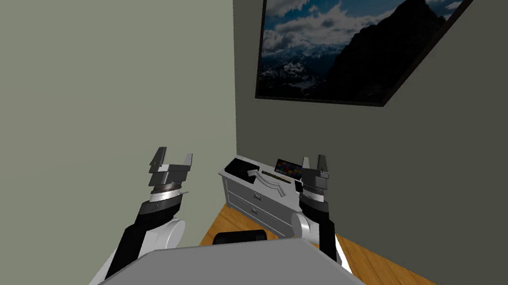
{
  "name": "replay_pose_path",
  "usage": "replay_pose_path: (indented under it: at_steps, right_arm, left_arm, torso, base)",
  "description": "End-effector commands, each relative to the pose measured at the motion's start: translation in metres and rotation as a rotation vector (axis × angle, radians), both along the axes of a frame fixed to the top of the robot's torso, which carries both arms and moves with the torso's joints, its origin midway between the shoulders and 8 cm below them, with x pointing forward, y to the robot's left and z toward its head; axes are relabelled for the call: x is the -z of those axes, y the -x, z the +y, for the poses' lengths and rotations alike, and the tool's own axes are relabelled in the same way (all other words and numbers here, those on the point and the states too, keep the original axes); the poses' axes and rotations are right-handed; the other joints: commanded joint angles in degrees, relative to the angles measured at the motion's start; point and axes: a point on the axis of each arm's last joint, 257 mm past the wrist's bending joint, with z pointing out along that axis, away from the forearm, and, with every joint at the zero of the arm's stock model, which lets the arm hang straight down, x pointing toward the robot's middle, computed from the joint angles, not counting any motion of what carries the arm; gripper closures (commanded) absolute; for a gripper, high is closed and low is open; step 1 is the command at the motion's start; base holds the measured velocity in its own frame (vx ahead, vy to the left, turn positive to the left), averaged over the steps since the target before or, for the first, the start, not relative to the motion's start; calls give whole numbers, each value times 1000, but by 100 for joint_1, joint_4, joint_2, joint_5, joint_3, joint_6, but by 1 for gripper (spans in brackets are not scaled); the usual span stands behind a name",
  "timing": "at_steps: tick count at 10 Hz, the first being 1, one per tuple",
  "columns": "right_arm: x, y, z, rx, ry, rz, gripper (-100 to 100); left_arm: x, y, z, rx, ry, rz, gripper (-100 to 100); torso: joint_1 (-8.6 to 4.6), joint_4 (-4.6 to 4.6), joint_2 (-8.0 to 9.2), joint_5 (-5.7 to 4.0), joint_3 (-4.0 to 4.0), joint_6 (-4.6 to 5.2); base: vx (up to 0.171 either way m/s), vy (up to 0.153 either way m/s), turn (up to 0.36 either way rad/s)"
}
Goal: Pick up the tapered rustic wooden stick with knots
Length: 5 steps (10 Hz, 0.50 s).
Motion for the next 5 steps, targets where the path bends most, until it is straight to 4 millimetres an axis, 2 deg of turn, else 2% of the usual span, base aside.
replay_pose_path:
  at_steps: [1, 5]
  right_arm:
    - [4, -4, 5, -25, 39, 20, -100]
    - [24, -17, 19, -91, 139, 90, -100]
  left_arm:
    - [0, 0, 0, 0, 0, 0, 0]
    - [0, 0, 0, 0, 0, 0, 0]
  torso:
    - [0, 0, 0, 0, 0, 0]
    - [-32, 6, 26, -8, 16, 0]
  base:
    - [-22, -31, -17]
    - [-68, -76, -7]
